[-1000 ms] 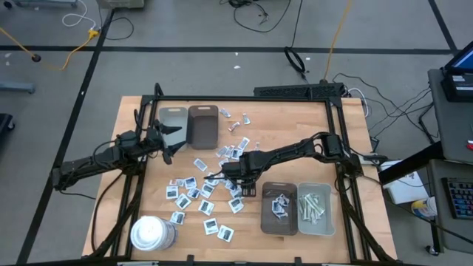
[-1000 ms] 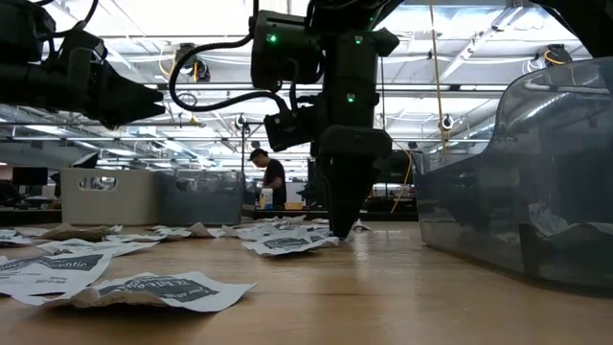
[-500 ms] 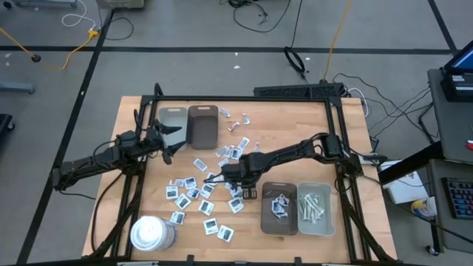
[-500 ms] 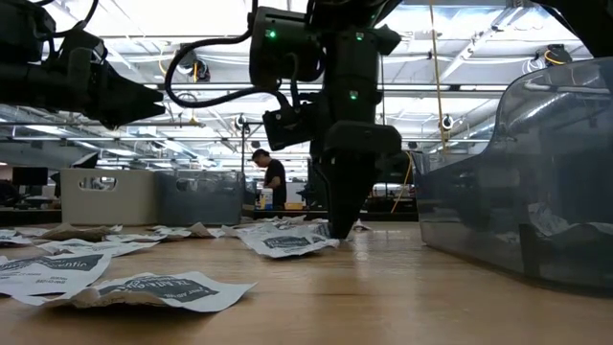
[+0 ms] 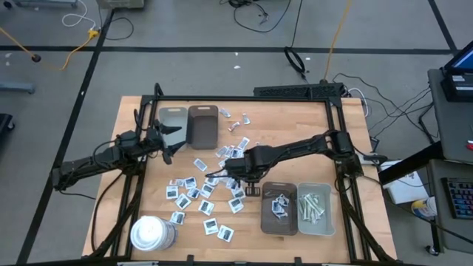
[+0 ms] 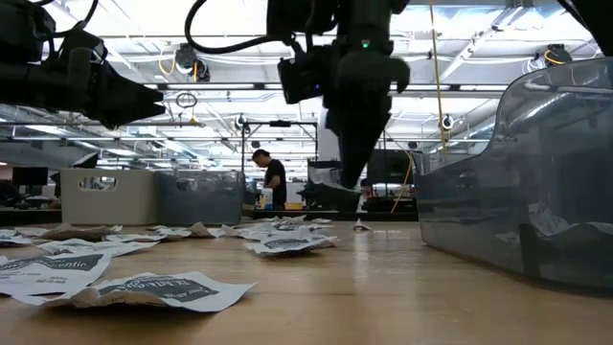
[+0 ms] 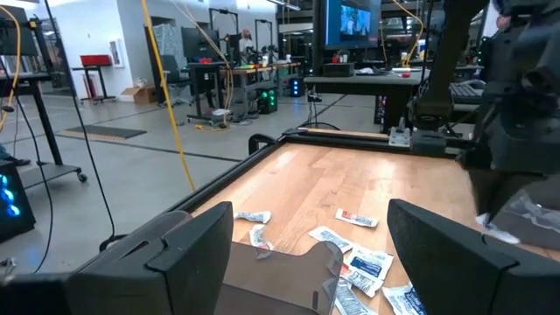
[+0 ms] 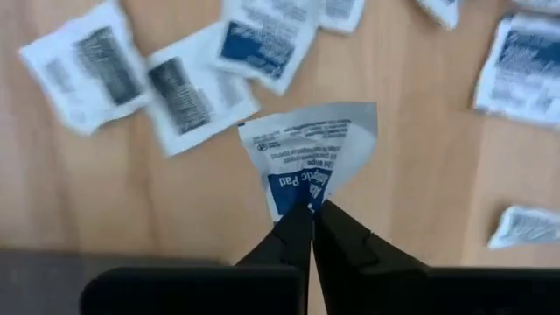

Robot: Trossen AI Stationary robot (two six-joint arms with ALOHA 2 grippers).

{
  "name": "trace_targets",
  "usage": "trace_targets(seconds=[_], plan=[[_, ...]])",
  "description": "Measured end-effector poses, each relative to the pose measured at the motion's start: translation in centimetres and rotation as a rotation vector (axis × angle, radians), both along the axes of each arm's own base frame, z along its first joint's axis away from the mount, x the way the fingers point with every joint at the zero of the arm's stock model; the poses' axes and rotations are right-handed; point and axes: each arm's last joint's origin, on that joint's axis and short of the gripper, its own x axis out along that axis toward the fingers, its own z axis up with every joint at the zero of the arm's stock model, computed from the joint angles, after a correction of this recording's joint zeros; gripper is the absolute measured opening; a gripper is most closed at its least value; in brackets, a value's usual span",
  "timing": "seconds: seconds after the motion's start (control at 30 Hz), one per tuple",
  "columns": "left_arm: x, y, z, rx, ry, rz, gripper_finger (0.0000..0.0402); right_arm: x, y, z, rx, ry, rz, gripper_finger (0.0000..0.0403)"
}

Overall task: Pick & Place First Aid Supplies
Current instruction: Put the white alcohol pad into the bottom black bin

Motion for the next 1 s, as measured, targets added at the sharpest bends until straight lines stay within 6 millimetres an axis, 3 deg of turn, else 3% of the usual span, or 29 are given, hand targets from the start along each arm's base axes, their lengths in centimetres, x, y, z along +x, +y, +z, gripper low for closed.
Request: trace_targets(seconds=[0.47, 0.67, 0.83, 1.0], plan=[[0.0, 0.0, 0.0, 0.000, 0.000, 0.000, 0.0306, -3.1, -0.1, 6.3, 0.120, -0.028, -0.260, 0.0001], [0.0, 0.0, 0.0, 0.000, 0.000, 0.000, 0.0306, -3.7, 0.1, 7.0, 0.123, -0.021, -0.298, 0.0001], [0.0, 0.0, 0.0, 0.000, 0.000, 0.000, 0.0306, -4.4, 2.2, 6.6, 0.118, 0.009, -0.284, 0.0000], [0.0, 0.0, 0.0, 0.000, 0.000, -0.001, 0.0306, -6.5, 5.3, 6.8, 0.127, 0.024, -0.251, 0.0000]])
